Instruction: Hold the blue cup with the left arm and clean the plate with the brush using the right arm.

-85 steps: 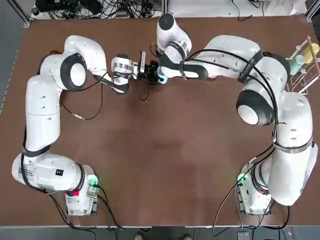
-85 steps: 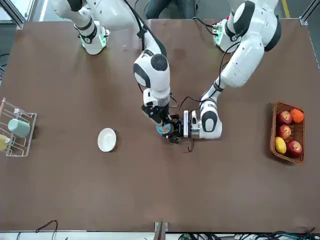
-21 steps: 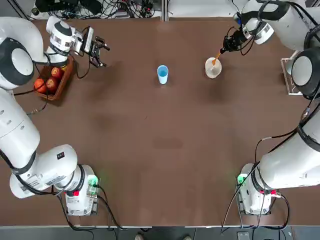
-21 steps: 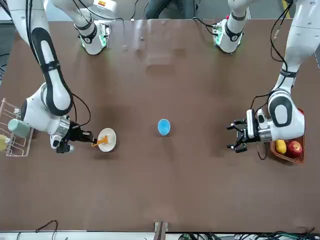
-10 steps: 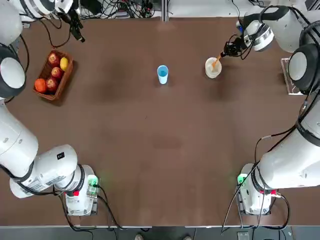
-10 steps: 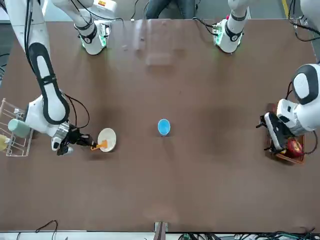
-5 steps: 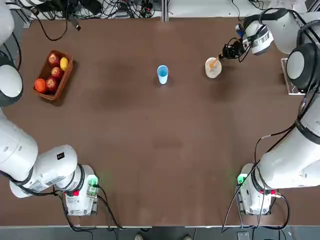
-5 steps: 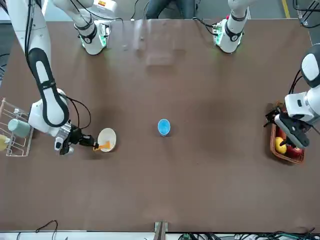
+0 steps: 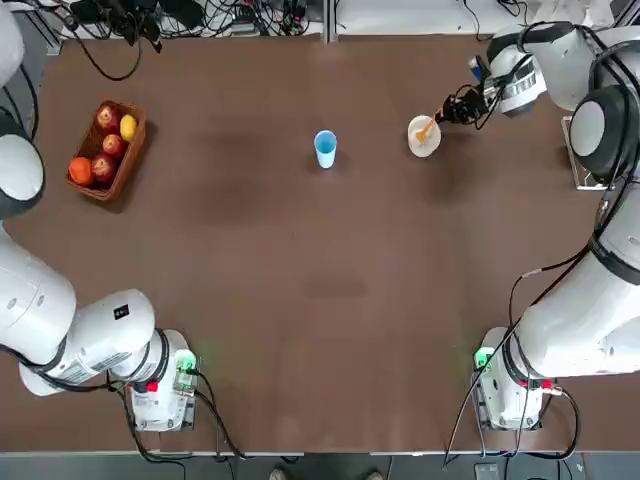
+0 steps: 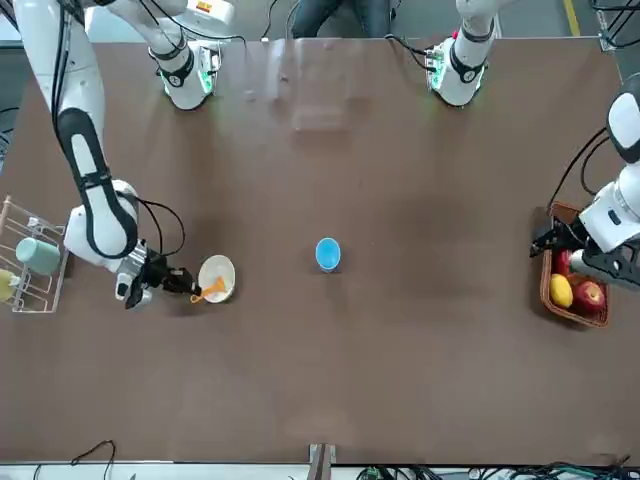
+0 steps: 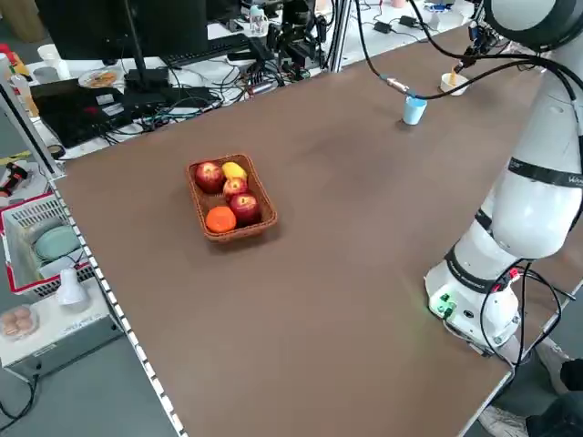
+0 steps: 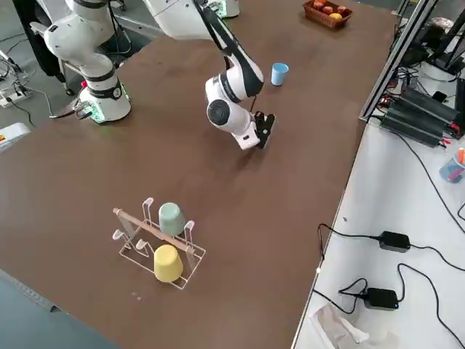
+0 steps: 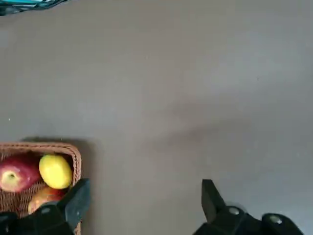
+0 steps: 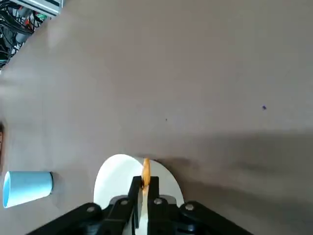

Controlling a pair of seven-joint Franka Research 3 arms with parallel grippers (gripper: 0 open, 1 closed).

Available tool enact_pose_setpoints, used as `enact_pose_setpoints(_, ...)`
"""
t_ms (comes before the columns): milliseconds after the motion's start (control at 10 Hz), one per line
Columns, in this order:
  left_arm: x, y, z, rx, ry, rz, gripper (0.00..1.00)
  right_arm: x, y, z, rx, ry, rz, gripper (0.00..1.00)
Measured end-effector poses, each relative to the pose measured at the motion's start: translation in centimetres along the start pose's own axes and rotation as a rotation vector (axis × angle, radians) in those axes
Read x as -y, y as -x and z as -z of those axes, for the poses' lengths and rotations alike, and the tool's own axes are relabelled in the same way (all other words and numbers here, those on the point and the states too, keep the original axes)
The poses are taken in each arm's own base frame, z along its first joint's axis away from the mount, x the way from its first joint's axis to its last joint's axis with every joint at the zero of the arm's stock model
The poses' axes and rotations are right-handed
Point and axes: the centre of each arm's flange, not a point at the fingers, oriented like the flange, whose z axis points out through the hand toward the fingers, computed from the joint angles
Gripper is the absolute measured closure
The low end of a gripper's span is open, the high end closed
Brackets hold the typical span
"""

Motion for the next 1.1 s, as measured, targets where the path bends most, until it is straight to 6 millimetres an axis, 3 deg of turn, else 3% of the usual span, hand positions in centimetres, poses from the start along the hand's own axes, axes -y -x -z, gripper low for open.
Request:
enact_pose_setpoints(100, -0.4, 0.1, 0.8, 0.0, -0.004, 0.015, 0.0, -0.1, 0.0, 0.1, 0.002, -0.004, 0.003, 0.88)
enact_pose_setpoints(400, -1.2, 0.6, 3.2, -0.001, -0.043, -0.001, 0.0, -0.5, 0.1, 0.4, 0.011, -0.027, 0.014, 0.71)
enact_pose_setpoints(500, -1.5, 0.5, 4.2, -0.001, -0.05, -0.003, 0.0, -0.5, 0.1, 0.4, 0.01, -0.027, 0.015, 0.59)
enact_pose_setpoints(700, -2.0, 0.0, 7.7, -0.006, -0.052, 0.057, 0.0, -0.4, 0.0, 0.5, 0.007, -0.028, 0.015, 0.46)
enact_pose_setpoints(800, -2.2, -0.1, 9.2, -0.009, -0.051, 0.089, 0.0, -0.3, -0.2, 0.6, 0.003, -0.029, 0.015, 0.3)
enact_pose_setpoints(1000, -2.2, -0.4, 10.1, -0.015, -0.05, 0.141, 0.0, 0.4, -1.2, 1.3, -0.017, -0.031, 0.002, 0.01)
enact_pose_setpoints(1100, -2.2, -0.4, 9.9, -0.009, -0.048, 0.154, 0.0, 1.3, -1.9, 2.2, -0.032, -0.032, -0.009, 0.0)
